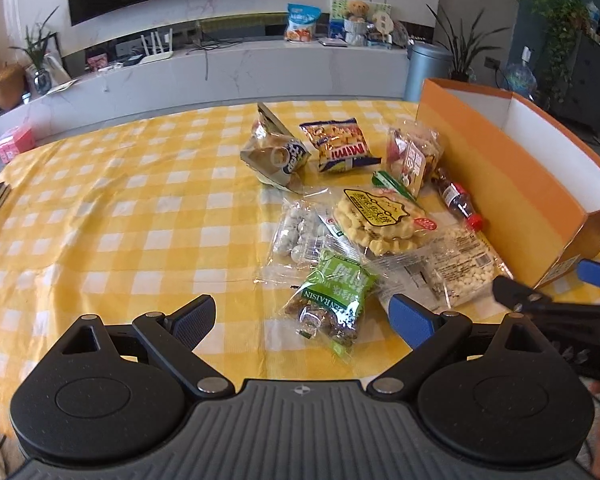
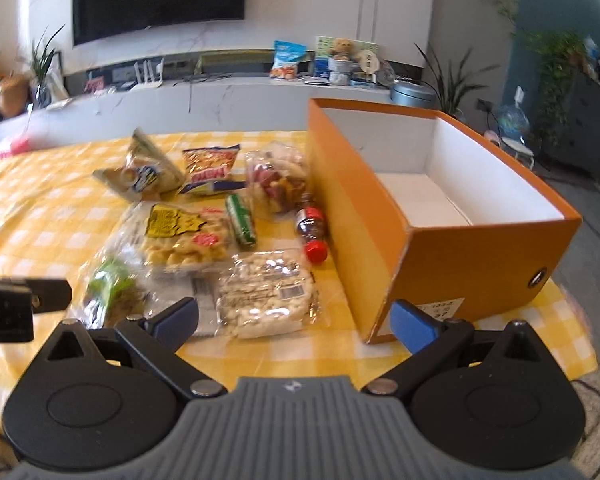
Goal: Organize snacks
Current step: 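Grasp the green raisin bag with the left tool while the right tool grasps the yellow waffle pack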
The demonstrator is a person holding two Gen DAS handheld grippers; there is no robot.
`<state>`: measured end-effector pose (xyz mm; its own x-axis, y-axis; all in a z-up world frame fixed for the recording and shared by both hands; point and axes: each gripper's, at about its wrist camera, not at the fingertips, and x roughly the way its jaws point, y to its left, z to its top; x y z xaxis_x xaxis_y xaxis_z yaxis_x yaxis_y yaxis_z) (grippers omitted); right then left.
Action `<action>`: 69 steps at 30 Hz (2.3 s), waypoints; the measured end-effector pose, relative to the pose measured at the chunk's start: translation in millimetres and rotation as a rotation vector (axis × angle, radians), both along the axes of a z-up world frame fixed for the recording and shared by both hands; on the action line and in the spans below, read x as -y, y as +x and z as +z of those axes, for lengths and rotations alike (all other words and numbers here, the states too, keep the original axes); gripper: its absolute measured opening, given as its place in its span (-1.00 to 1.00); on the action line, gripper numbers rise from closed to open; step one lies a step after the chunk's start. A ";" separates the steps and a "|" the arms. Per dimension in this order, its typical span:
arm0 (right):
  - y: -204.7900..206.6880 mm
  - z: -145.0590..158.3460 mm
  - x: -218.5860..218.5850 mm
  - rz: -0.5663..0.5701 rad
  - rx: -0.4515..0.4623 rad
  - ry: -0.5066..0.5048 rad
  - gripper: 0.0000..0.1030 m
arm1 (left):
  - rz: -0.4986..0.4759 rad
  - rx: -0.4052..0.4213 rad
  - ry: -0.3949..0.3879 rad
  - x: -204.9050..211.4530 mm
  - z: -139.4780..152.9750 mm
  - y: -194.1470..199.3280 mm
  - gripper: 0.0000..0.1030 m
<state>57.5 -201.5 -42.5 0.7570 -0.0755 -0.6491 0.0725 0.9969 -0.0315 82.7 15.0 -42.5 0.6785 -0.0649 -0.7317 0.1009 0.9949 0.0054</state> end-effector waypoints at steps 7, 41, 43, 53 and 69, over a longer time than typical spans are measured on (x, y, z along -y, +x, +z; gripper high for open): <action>11.0 -8.8 14.4 -0.054 -0.020 0.061 0.93 | -0.084 -0.077 -0.038 -1.7 -23.9 24.8 0.93; -2.2 -10.5 6.0 0.007 0.030 0.096 0.93 | -0.063 -0.087 -0.077 -14.7 -22.7 29.1 0.04; -4.1 -6.5 -2.6 0.055 0.047 0.069 0.93 | -0.046 -0.083 -0.081 -19.9 -20.2 26.9 0.04; 51.0 -2.1 -46.1 0.219 -0.055 0.021 0.84 | 0.029 -0.027 -0.134 -56.0 -4.7 17.9 0.04; 137.1 -27.8 -69.5 0.235 -0.196 0.137 0.94 | 0.099 -0.003 -0.146 -80.4 -5.8 17.4 0.04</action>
<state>194.6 -132.0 -70.3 0.6028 0.1845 -0.7763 -0.1538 0.9815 0.1138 100.1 95.4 -48.3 0.6849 -0.1035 -0.7213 0.0019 0.9901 -0.1402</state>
